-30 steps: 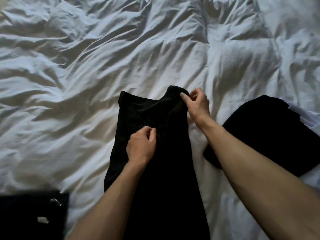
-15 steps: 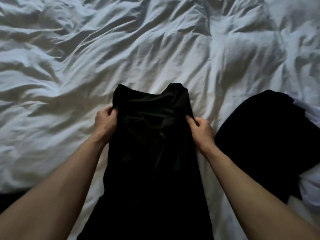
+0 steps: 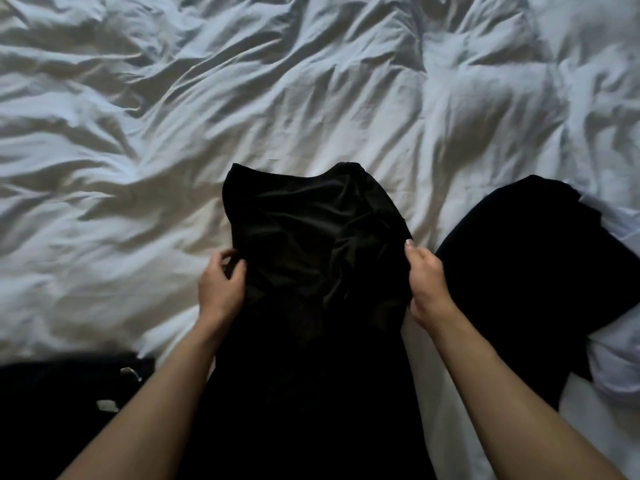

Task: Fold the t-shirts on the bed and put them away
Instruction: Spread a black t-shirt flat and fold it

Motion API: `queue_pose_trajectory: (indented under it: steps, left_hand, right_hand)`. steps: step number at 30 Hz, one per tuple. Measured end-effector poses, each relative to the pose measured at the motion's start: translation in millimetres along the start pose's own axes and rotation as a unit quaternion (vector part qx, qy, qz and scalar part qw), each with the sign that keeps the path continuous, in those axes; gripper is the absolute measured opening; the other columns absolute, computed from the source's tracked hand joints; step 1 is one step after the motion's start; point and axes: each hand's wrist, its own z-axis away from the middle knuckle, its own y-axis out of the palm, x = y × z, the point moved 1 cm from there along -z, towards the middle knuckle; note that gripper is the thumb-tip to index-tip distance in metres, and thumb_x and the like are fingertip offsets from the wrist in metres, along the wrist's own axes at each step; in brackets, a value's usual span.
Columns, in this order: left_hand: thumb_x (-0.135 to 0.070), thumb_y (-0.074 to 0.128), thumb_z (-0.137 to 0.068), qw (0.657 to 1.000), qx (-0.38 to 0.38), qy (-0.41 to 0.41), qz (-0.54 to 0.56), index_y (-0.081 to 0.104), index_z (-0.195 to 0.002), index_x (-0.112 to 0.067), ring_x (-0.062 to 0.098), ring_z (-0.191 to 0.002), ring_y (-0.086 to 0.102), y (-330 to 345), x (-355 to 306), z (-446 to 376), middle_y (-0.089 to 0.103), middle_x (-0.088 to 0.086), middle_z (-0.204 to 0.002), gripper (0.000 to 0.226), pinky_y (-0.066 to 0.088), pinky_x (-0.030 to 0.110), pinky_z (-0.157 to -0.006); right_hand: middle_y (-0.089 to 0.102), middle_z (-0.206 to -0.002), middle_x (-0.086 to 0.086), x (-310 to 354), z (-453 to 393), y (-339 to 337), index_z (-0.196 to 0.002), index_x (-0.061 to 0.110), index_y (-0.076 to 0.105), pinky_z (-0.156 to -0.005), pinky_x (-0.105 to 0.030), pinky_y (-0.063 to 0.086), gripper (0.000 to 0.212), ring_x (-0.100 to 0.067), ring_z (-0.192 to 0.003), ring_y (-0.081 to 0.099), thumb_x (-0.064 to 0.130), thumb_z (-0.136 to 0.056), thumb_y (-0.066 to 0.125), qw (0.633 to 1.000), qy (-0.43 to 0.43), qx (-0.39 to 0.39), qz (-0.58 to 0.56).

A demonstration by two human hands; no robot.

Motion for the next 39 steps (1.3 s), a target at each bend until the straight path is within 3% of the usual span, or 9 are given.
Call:
queue_pose_trajectory:
  steps: [5,10,16,19,25,30,34,36,39]
  left_hand:
    - [-0.013,0.045,-0.102,0.999,0.050,-0.018,0.007,0.062,-0.119,-0.023,0.026,-0.096,0.068,-34,16,-18,0.070,0.010,-0.106,0.025,0.053,0.044,-0.085]
    - [-0.024,0.049,-0.099,0.999,-0.026,-0.025,-0.032,0.055,-0.132,-0.015,0.031,-0.111,0.061,-39,10,-21,0.064,0.011,-0.123,0.034,0.047,0.042,-0.094]
    - [-0.058,0.068,-0.082,0.993,-0.063,0.020,-0.096,0.060,-0.122,-0.017,0.027,-0.110,0.061,-13,-36,-40,0.065,0.006,-0.118,0.057,0.050,0.038,-0.091]
    - [-0.039,0.065,-0.083,0.980,-0.073,-0.036,-0.180,0.065,-0.110,-0.019,0.032,-0.108,0.061,-4,-50,-54,0.068,0.008,-0.113,0.034,0.048,0.038,-0.086]
    - [-0.004,0.057,-0.083,0.990,-0.075,0.012,-0.120,0.072,-0.099,-0.009,0.032,-0.101,0.066,-32,-38,-72,0.072,0.016,-0.103,0.023,0.049,0.035,-0.091]
    - [-0.018,0.059,-0.090,0.993,-0.104,0.036,-0.045,0.064,-0.119,-0.010,0.030,-0.098,0.066,-73,-27,-92,0.069,0.013,-0.107,0.031,0.049,0.036,-0.092]
    - [-0.061,0.057,-0.078,0.995,-0.074,-0.060,0.034,0.049,-0.134,-0.023,0.033,-0.101,0.065,-76,7,-52,0.064,0.008,-0.110,0.068,0.053,0.050,-0.093]
    - [-0.062,0.059,-0.082,0.994,-0.066,-0.092,0.003,0.050,-0.133,-0.017,0.028,-0.096,0.063,-71,18,6,0.063,0.007,-0.105,0.069,0.051,0.042,-0.092]
    - [-0.055,0.074,-0.078,0.997,-0.004,-0.071,-0.037,0.054,-0.126,-0.018,0.022,-0.092,0.061,-59,39,103,0.062,0.002,-0.102,0.064,0.049,0.036,-0.082]
  right_hand:
    - [0.048,-0.065,-0.006,-5,10,-11,-0.067,0.013,0.048,-0.064,-0.036,0.041,0.035,-0.023,-0.067,0.048,0.024,-0.099,0.051,0.990,-0.032,-0.026,0.132]
    - [0.070,-0.102,-0.019,-9,26,5,-0.105,0.000,0.063,-0.090,-0.045,0.054,0.036,-0.030,-0.096,0.068,0.035,-0.097,0.058,0.996,0.045,0.069,-0.017]
    - [0.072,-0.099,-0.001,12,-5,24,-0.102,0.018,0.062,-0.086,-0.041,0.058,0.067,-0.018,-0.090,0.071,0.069,-0.061,0.075,0.981,-0.009,0.038,0.192]
    - [0.074,-0.093,0.001,17,-30,40,-0.099,0.018,0.068,-0.084,-0.041,0.059,0.071,-0.020,-0.088,0.071,0.069,-0.049,0.075,0.966,-0.019,0.058,0.250]
    - [0.073,-0.093,-0.007,9,-45,50,-0.091,0.019,0.068,-0.087,-0.044,0.056,0.015,-0.028,-0.093,0.069,0.028,-0.080,0.073,0.961,-0.045,0.031,0.271]
    - [0.064,-0.110,-0.008,12,-40,30,-0.119,0.011,0.053,-0.091,-0.039,0.052,0.046,-0.029,-0.106,0.063,0.036,-0.085,0.071,0.965,-0.044,0.000,0.260]
    - [0.053,-0.125,-0.022,9,21,43,-0.130,0.003,0.050,-0.099,-0.046,0.037,0.060,-0.040,-0.115,0.050,0.040,-0.085,0.068,0.828,-0.295,-0.140,0.455]
    - [0.058,-0.114,-0.018,-5,58,65,-0.122,0.005,0.058,-0.091,-0.046,0.043,0.053,-0.037,-0.104,0.053,0.043,-0.084,0.060,0.805,-0.385,-0.081,0.443]
    - [0.058,-0.110,-0.012,-25,95,100,-0.123,0.008,0.058,-0.088,-0.046,0.049,0.050,-0.031,-0.102,0.056,0.044,-0.088,0.058,0.825,-0.343,0.092,0.440]
